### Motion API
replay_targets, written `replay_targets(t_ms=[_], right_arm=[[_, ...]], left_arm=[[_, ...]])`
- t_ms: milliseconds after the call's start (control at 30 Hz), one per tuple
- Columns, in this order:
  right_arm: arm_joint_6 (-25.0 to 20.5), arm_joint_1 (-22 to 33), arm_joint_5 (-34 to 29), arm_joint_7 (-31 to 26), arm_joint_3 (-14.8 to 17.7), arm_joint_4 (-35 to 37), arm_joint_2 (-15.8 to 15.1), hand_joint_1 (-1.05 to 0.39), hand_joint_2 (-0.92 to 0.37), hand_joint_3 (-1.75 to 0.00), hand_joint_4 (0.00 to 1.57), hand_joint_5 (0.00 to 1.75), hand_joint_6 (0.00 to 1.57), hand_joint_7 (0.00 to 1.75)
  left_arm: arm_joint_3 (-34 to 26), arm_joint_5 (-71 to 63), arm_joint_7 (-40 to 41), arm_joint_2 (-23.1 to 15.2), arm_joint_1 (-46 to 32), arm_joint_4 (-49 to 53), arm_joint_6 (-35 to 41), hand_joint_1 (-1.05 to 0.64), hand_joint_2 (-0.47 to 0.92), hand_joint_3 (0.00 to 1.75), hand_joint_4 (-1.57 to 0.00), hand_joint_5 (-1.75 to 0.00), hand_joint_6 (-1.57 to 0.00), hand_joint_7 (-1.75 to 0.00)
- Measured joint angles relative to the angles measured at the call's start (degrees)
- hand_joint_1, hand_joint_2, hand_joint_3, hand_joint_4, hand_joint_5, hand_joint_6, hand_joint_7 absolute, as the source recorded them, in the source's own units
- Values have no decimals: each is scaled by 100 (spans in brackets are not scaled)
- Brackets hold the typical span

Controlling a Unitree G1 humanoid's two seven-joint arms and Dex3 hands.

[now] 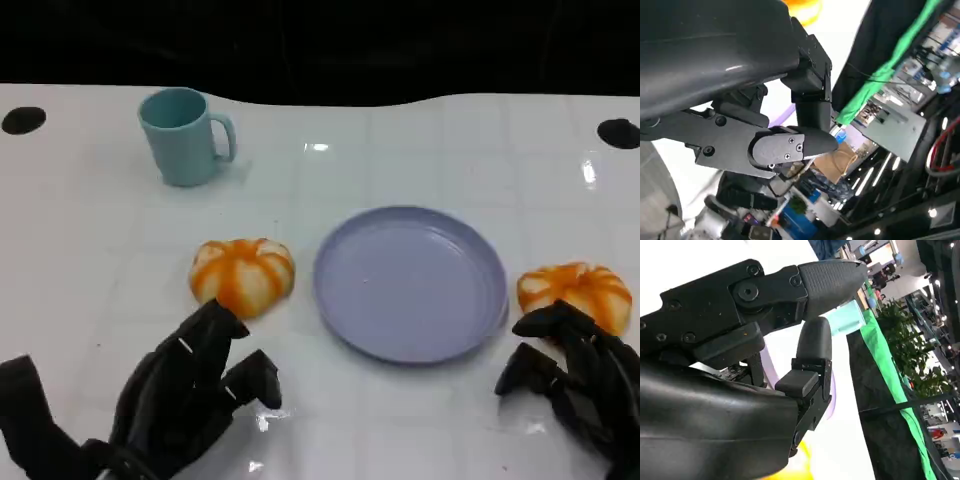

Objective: Grasp the bread from the table and place it into the plate.

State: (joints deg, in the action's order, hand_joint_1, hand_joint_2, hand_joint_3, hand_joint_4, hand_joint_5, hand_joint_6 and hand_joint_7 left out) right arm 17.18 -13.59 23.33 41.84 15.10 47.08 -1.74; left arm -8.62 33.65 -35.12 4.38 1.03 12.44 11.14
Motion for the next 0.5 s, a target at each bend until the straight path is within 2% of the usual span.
replay_targets(t_ms=[67, 100, 167, 200, 333, 500], right_arm=[[4, 3, -14, -27, -13, -11, 1, -52, -92, -24, 64, 157, 59, 126], [8, 5, -25, -50, -20, -21, 4, -52, -92, -25, 64, 156, 59, 126], [9, 6, -34, -82, -24, -33, 14, -52, -92, -24, 64, 156, 59, 125], [11, 6, -33, -83, -24, -34, 18, -53, -92, -23, 64, 155, 59, 124], [15, 6, -37, -116, -28, -42, 35, -57, -92, -21, 66, 155, 62, 122], [-5, 9, -99, -210, -37, -95, 61, -57, -92, -20, 66, 156, 64, 121]], left_arm=[[36, -210, 2, -19, 19, -1, -276, -58, 92, 22, -53, -143, -52, -77], [87, -333, 2, -52, 21, -3, -427, -59, 92, 20, -53, -140, -53, -70], [151, -534, 3, -121, 34, -8, -618, -57, 92, 13, -49, -105, -54, -36], [180, -633, 3, -157, 41, -16, -689, -55, 92, 11, -47, -95, -54, -27], [287, -940, -9, -353, 116, -52, -983, -54, 92, 9, -29, -76, -47, -11], [519, -1806, 74, -716, 287, -69, -1831, -62, 92, 10, -21, -69, -44, -7]])
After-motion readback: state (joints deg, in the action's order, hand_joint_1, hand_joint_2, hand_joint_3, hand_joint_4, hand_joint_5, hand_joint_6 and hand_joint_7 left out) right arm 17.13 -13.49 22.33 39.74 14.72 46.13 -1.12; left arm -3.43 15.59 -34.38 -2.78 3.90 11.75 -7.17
